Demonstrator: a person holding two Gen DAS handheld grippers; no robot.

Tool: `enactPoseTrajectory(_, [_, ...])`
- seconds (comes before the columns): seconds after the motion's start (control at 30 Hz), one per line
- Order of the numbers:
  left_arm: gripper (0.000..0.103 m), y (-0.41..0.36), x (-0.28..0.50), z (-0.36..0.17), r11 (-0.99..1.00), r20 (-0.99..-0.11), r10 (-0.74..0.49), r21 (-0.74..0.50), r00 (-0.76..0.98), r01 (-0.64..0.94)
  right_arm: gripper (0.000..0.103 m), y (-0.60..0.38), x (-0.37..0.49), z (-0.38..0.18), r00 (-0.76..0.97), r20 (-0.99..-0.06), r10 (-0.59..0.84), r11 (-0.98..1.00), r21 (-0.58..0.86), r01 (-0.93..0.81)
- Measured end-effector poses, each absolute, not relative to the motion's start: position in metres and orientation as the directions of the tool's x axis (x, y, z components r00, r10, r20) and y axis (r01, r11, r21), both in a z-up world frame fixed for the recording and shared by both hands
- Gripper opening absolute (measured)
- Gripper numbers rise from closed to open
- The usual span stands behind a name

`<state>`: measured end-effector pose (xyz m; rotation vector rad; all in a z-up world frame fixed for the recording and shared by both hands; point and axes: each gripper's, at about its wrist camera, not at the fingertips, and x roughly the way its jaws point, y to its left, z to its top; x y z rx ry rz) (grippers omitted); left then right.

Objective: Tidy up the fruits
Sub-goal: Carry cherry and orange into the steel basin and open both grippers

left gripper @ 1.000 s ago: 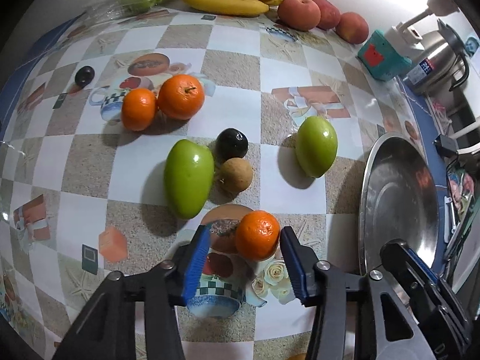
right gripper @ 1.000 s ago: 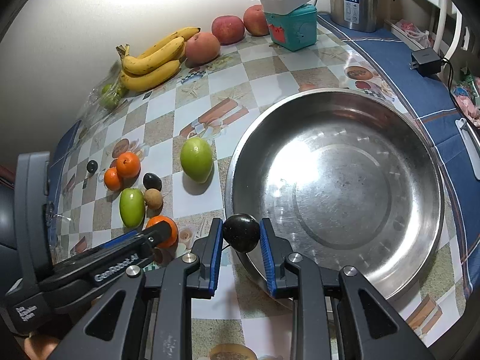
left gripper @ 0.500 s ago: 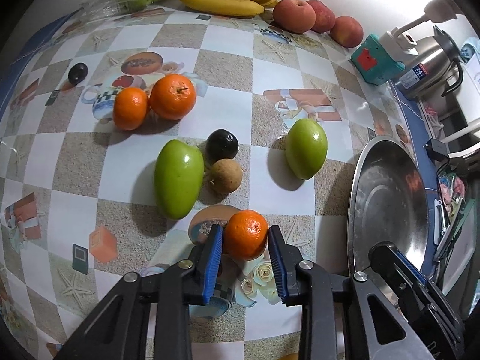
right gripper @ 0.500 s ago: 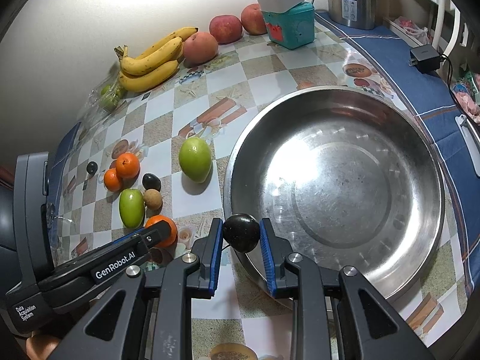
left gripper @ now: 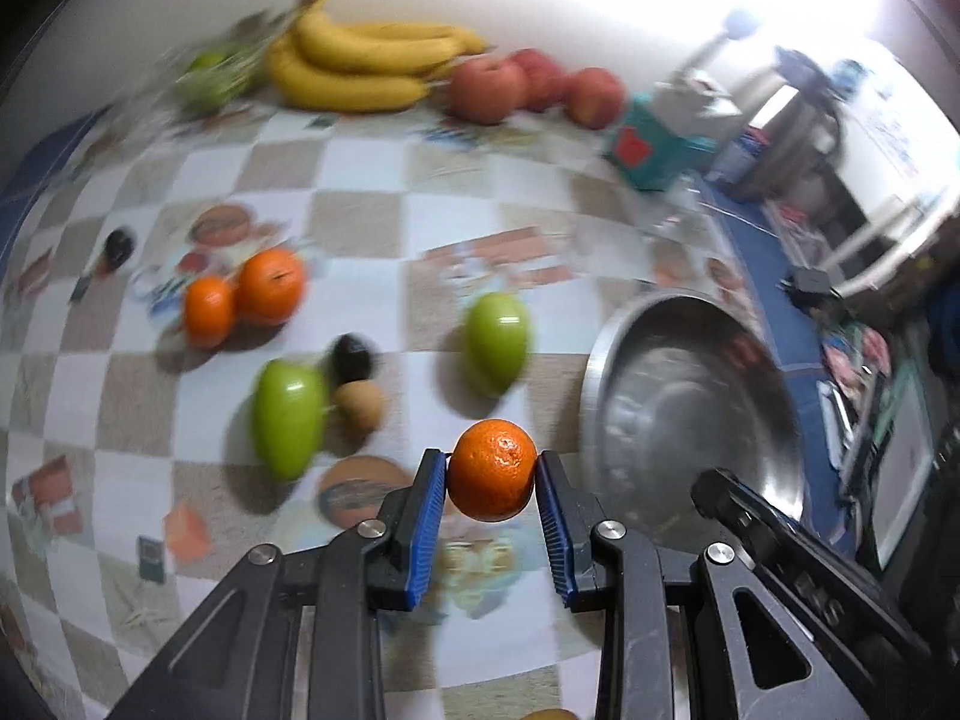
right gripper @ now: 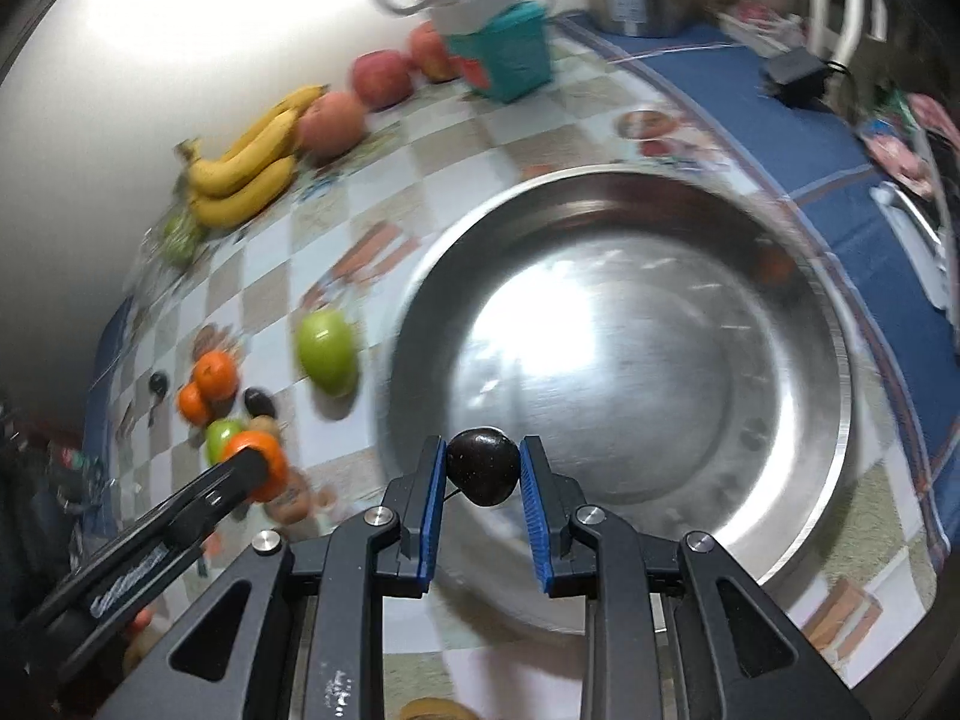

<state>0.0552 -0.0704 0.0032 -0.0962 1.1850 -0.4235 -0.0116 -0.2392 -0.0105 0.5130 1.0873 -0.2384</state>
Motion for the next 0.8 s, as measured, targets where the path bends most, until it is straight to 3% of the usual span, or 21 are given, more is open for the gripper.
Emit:
enactPoseTrajectory(0.43, [0.033,-0.159,0.026,-0.006,0.801,-0.861,-0.444,-0.258,0.247,0.541,0.027,-0.300,-0.036,-0.021,0.413,-0.907,-0.079,0.758,0.214,0.616])
enactPoseTrajectory(0.8, [0.035,-0.167,0.027,-0.018,0.804,-0.877,-0.412,-0.223,0.246,0.552,0.027,-0.302,-0.033,-0.030,0.387,-0.920,-0.064,0.757,0.208,0.619])
